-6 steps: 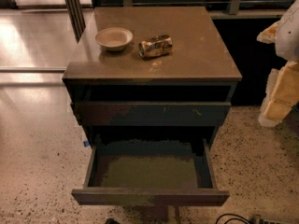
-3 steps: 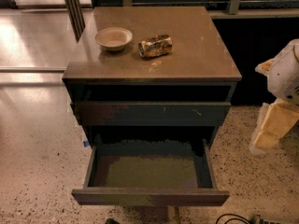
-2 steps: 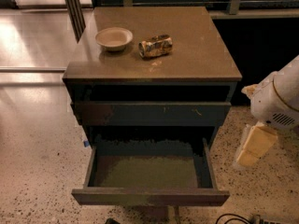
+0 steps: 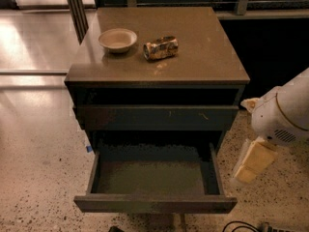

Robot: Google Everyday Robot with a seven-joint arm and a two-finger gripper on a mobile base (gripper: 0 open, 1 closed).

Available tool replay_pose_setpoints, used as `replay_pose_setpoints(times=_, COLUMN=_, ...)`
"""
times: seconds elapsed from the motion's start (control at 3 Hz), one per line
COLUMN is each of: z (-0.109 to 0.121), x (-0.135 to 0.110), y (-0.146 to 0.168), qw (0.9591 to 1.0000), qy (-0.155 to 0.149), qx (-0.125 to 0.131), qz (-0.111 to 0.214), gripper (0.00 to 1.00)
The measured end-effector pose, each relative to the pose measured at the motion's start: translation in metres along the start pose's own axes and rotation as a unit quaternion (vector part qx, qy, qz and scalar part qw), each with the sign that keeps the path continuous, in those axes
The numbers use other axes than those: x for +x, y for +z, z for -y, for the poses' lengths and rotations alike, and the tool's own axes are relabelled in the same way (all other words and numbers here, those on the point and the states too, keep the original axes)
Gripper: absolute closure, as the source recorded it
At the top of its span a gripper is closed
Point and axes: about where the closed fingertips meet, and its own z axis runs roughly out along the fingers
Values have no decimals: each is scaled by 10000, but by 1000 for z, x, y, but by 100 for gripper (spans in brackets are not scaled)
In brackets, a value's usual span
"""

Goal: Close middle drawer

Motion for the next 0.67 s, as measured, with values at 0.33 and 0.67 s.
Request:
replay_pose_setpoints(times=0.33, z=-47, x=-31, y=39, qw=9970, qy=-233, qx=-532, qz=513, gripper=0)
replay_pose_setpoints(times=0.67, z=-95, x=-61, y=86, qw=9935, qy=-734, qx=-724, qz=475, gripper=0)
